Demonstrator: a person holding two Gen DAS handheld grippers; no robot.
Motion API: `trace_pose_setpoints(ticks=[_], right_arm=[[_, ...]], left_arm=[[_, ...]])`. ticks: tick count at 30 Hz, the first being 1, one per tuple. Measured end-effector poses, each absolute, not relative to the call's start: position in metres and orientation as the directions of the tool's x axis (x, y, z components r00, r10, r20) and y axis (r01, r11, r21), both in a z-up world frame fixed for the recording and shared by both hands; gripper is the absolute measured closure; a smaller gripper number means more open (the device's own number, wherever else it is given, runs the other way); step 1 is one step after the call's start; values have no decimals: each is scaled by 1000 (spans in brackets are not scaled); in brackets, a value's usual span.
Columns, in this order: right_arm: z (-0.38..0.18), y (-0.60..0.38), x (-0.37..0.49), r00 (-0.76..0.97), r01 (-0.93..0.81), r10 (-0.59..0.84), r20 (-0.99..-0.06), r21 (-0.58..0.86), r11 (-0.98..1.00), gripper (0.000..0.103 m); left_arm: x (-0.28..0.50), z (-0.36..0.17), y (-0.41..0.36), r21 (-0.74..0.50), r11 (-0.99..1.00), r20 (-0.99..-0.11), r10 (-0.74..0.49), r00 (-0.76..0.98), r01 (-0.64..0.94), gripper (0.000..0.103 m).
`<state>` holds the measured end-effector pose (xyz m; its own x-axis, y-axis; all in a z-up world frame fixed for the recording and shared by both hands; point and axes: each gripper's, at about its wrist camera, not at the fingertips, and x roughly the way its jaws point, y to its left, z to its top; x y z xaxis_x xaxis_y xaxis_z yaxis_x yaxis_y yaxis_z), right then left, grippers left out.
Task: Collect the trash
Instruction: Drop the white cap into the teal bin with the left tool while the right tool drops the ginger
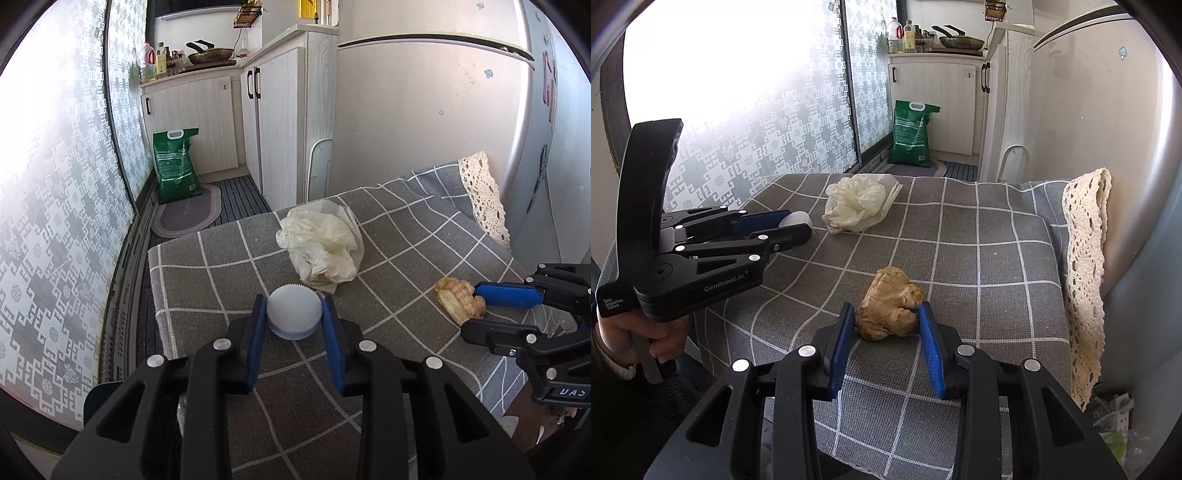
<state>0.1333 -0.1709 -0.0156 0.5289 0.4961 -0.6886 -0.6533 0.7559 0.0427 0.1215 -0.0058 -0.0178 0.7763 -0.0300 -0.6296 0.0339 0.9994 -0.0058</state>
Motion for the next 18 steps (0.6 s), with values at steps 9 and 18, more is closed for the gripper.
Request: trace_pose_setpoints(ticks=[9,18], right_arm=[[-14,-162,133,528,-657,493,-691,35,753,68],[-7,-137,129,522,-678,502,-689,22,735,68]], left_arm=[[105,1,4,-111,992,-558,-105,823,52,71],[91,7,29,-139,990,-529,-96,843,25,71]])
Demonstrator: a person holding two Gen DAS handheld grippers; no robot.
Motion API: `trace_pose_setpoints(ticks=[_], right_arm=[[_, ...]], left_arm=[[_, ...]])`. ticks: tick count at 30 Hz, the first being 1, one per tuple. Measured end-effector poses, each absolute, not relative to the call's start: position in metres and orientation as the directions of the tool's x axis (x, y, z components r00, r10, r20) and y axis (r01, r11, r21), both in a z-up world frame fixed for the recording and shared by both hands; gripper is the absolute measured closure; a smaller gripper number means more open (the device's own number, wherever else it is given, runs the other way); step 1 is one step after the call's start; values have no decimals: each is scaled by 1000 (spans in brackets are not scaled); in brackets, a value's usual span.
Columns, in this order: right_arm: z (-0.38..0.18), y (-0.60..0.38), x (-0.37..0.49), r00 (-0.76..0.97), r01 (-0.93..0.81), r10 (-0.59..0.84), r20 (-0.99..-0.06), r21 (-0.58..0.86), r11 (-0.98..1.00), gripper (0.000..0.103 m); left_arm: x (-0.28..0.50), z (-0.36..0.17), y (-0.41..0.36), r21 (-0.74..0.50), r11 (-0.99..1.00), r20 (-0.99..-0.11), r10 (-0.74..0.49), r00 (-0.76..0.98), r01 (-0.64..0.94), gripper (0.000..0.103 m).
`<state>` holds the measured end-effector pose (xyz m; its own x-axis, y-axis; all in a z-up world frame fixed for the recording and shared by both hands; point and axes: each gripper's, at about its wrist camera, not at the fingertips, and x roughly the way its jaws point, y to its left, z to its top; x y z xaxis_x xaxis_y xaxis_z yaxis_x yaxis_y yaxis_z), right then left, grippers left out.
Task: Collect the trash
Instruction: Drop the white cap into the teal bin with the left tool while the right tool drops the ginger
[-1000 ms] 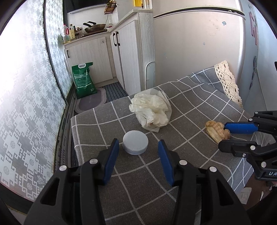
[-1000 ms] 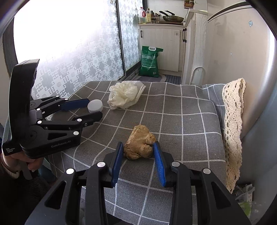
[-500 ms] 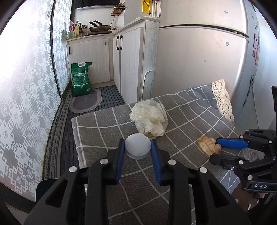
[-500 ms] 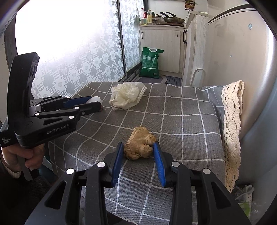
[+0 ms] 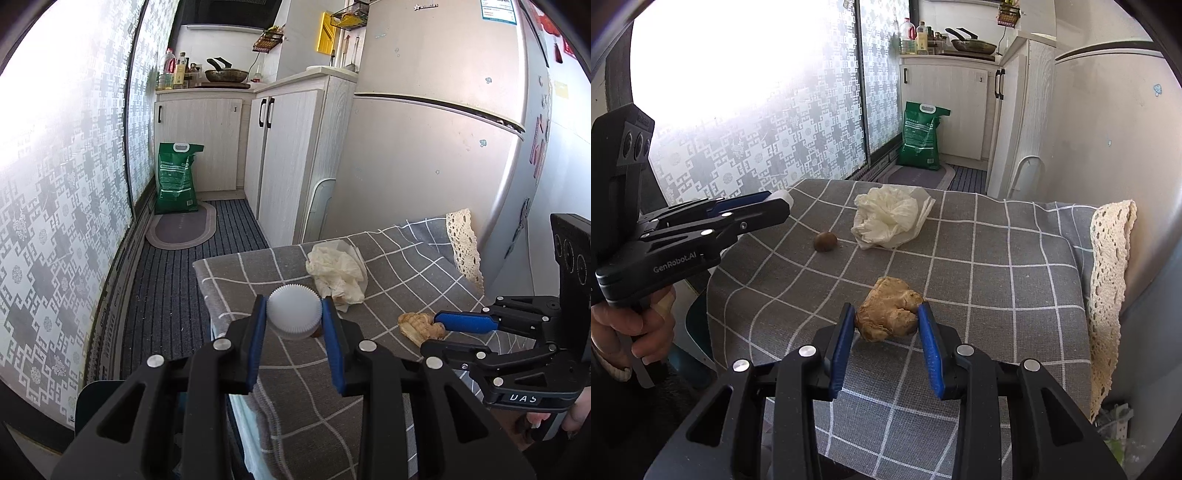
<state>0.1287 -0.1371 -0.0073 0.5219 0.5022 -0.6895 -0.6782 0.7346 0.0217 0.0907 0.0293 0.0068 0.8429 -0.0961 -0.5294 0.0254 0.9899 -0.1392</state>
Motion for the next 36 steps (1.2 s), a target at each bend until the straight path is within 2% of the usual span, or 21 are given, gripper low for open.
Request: trace_pose_setpoints(ticks=[16,20,36], right_arm=[[9,-70,108,498,-742,533,-684,-18,670,68],[12,-51,102,491,-758,542,-682,-28,651,68],[22,27,69,432,-832,590,-682,-50,552,68]], left_arm=[[55,5,92,-147,987,-526,-21,850,-67,71],[46,-4,107,-105,988,-557,34,830,-111,71],[18,-58,162,-101,976,-700,68,711,-193,71]])
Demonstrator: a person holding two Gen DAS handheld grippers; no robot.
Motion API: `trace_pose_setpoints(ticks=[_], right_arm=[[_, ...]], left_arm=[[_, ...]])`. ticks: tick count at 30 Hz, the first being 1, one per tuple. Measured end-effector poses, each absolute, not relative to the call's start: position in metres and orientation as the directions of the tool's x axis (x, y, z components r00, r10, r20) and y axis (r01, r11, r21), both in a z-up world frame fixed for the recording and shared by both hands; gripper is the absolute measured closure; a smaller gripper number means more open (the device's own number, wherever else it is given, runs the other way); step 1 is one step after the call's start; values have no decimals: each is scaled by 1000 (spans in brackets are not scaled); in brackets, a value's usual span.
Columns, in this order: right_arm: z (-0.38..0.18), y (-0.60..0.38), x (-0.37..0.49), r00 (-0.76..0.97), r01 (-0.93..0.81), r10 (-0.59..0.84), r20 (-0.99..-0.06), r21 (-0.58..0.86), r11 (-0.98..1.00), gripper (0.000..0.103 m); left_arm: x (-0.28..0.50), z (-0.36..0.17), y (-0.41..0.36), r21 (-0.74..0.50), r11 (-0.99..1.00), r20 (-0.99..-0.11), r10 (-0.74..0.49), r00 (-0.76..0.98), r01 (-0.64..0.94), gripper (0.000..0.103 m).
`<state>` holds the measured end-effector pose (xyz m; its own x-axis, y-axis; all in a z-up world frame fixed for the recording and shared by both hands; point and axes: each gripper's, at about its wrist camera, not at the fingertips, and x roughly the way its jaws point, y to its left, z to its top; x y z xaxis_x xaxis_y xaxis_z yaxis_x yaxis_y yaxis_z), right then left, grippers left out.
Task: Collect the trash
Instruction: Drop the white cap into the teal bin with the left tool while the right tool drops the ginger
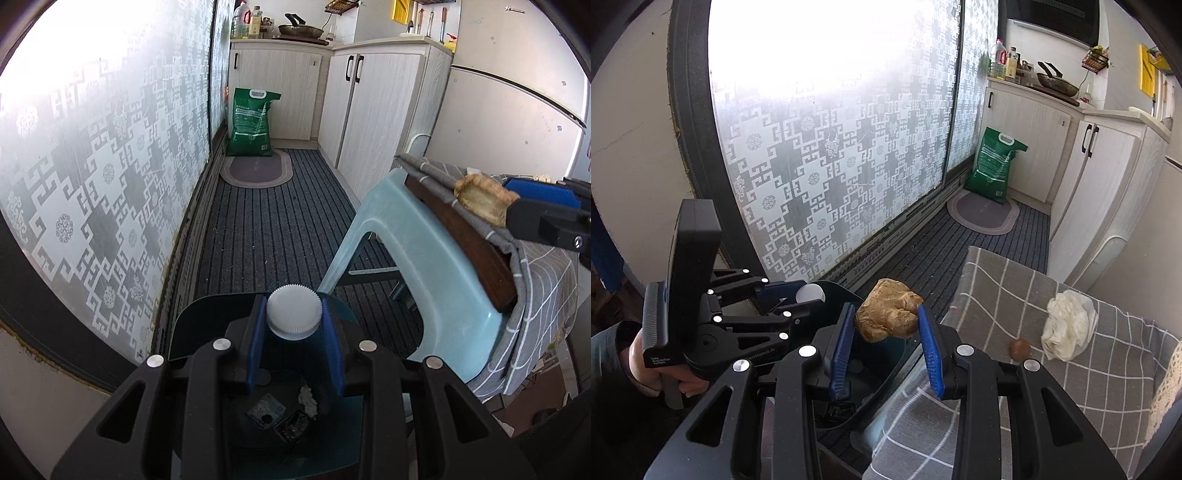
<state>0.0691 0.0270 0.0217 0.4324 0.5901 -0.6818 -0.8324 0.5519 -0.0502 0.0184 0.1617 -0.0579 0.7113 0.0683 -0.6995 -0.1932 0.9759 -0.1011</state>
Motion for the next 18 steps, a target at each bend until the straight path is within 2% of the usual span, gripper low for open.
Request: trace_pose_setpoints(ticks=[17,18], right_arm=[[2,97,52,366,-872,563,-741,-61,486,68],[-1,100,53,359,-873,558,-748,-57,485,68]], left_arm=[[3,-129,185,-40,973,-850,86,520,-227,70],[1,-131,186,-38,972,-851,90,517,-231,68]])
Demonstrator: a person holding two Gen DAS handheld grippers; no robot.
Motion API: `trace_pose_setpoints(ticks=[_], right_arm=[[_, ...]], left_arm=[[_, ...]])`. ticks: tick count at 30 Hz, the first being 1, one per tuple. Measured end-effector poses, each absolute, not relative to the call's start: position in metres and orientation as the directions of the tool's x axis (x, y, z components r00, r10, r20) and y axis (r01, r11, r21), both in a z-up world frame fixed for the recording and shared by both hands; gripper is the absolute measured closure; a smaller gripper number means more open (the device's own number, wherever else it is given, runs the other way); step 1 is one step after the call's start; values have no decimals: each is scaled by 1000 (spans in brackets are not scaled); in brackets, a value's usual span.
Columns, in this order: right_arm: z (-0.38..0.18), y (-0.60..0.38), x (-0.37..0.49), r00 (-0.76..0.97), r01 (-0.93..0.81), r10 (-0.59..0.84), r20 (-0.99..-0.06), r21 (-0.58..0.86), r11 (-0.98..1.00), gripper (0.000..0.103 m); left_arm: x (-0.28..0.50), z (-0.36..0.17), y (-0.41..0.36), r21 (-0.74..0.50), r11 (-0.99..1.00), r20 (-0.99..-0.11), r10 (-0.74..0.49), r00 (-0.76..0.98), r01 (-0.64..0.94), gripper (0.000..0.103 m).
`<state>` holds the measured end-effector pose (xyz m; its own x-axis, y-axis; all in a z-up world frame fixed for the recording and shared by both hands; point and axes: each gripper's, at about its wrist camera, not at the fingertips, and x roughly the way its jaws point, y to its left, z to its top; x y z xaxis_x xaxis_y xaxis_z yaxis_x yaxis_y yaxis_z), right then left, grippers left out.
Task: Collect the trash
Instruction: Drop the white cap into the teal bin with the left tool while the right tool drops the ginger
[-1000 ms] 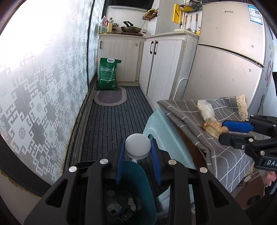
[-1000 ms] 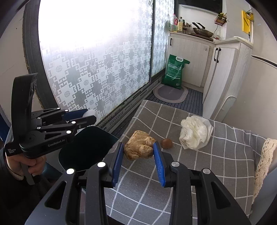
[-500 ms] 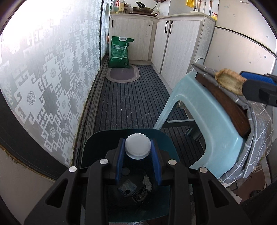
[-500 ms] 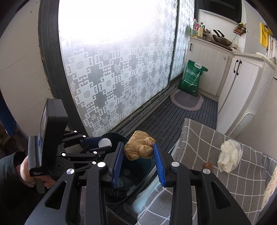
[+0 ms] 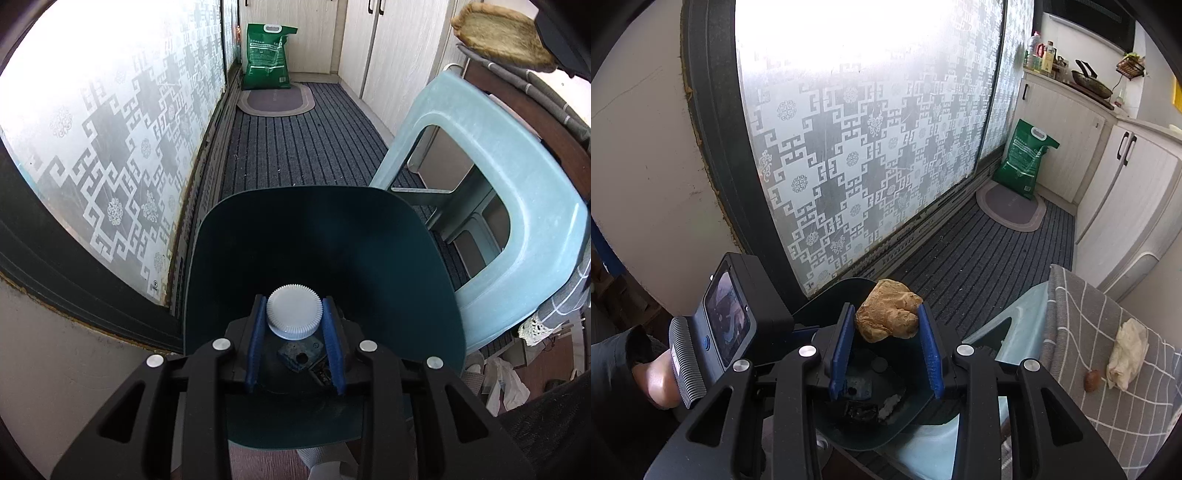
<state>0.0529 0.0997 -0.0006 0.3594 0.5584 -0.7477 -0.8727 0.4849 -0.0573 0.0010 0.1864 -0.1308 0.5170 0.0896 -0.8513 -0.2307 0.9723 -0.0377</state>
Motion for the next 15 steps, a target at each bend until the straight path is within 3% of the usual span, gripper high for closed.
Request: trace_pose_setpoints(ticks=[7,15], right_arm=[[-28,117,60,318,-866,505,-803,-29,500,68],[-61,130,61,292,-871,433,-853,-50,489,68]], left_arm=[[-10,-127,200,-69,968,-833,78,548,-243,66],[-23,-98,206,-146,963,-749,42,662,-227,74]])
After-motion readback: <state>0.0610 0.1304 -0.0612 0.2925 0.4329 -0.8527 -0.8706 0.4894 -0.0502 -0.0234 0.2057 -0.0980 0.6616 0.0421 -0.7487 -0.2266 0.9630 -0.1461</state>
